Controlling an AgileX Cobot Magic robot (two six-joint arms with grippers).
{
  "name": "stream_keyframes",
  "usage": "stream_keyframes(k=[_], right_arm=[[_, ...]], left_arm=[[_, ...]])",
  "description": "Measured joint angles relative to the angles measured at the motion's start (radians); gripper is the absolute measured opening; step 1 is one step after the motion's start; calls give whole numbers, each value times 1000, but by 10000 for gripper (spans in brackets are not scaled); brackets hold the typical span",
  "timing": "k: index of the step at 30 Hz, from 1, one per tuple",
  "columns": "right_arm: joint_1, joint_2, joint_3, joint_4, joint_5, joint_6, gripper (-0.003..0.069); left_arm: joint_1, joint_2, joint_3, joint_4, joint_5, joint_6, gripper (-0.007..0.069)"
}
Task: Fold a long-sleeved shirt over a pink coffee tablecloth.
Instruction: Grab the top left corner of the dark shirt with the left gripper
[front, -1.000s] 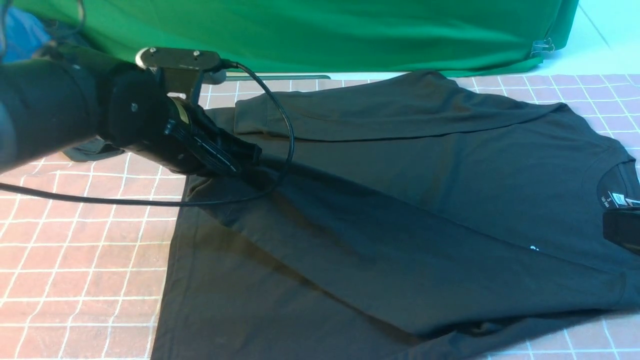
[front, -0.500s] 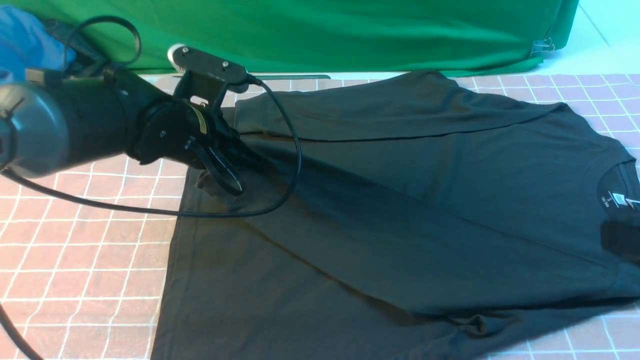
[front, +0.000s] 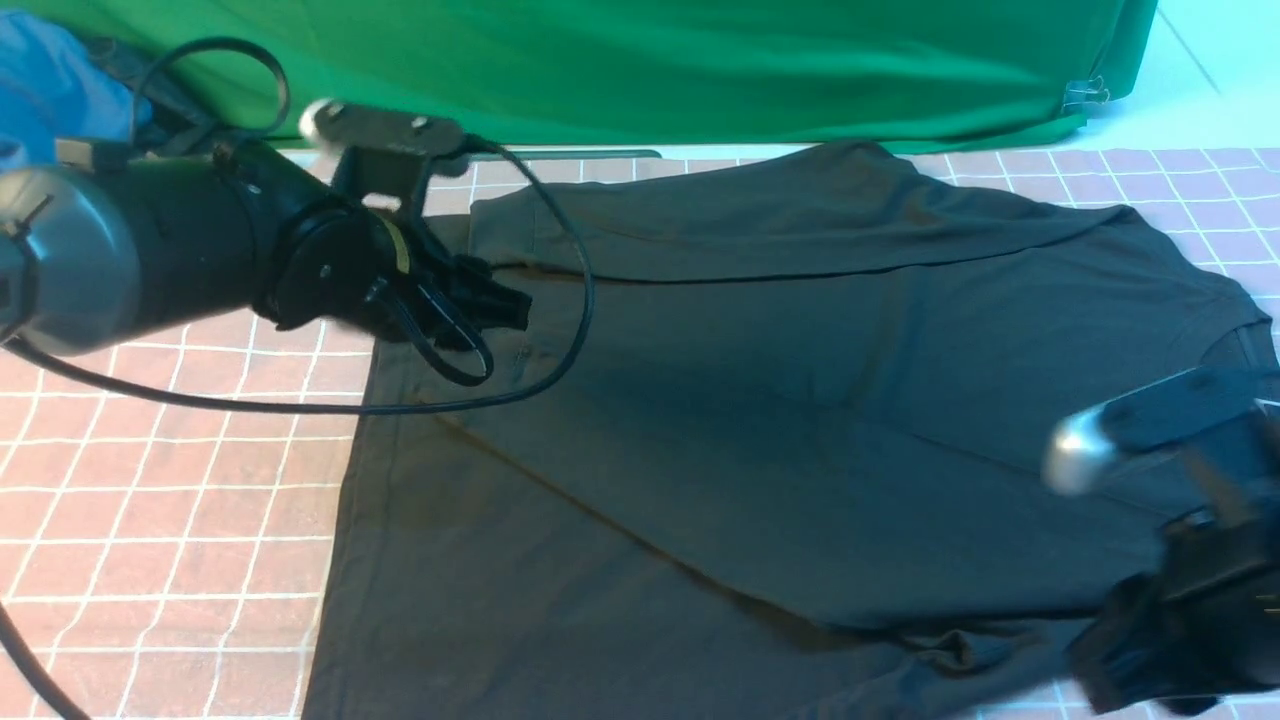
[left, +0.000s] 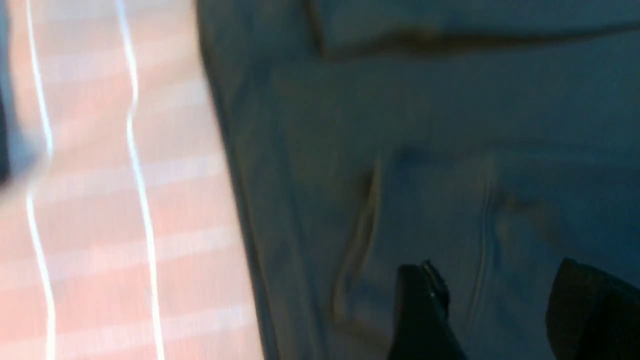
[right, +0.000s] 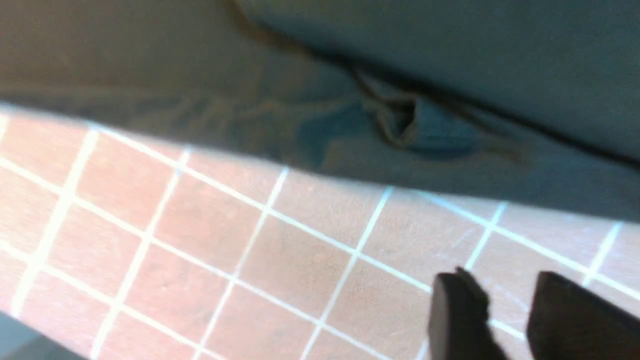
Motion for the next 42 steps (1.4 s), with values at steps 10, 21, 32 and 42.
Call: stream_keyframes(k=[10, 21, 32, 42], right_arm=[[0, 251, -3, -18, -198, -16, 347], [0, 295, -3, -93, -333, -10, 351], [0, 361, -4, -95, -359, -11, 353], [0, 358, -10, -97, -262, -34, 46]], left_arm=[[0, -109, 25, -387, 333, 181, 34], [0, -382, 274, -703, 268, 390, 13], [0, -450, 418, -698, 271, 394, 13], [0, -450, 420, -698, 268, 395, 13]])
